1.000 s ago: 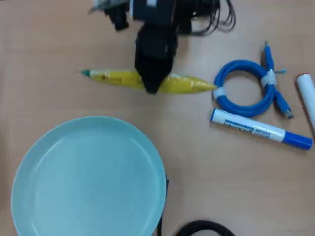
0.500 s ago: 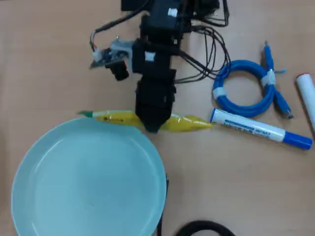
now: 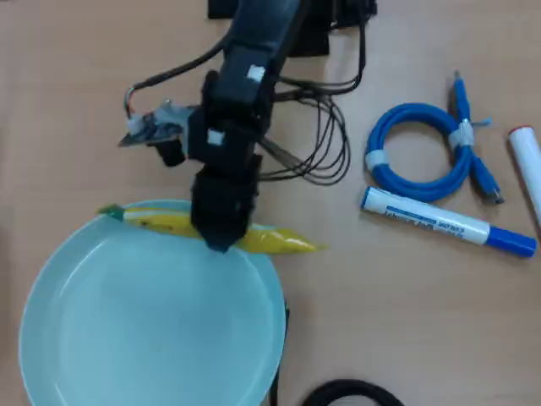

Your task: Pick up the yellow coffee stick, then put it in the green bowl

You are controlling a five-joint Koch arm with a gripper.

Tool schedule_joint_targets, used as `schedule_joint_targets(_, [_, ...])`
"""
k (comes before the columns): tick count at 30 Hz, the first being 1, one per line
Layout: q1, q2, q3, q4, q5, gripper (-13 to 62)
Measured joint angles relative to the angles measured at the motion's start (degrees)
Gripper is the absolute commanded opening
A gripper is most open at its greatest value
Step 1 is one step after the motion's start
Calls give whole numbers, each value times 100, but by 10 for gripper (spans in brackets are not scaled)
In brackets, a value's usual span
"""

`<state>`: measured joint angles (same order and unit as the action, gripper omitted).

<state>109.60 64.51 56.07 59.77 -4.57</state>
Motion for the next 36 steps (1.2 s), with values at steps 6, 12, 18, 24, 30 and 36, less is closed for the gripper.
schedule_joint_targets(6, [176, -738, -896, -88, -211, -74])
schedule_joint_targets(12, [202, -1380, -1898, -88, -211, -74])
schedule_joint_targets(18, [352, -1986, -2391, -97, -211, -71])
schedule_joint_targets(24, [431, -2153, -2408, -88, -211, -69])
schedule_joint_targets(30, [501, -2399, -2435, -97, -237, 26])
schedule_joint_targets(36, [527, -2443, -2435, -97, -325, 151])
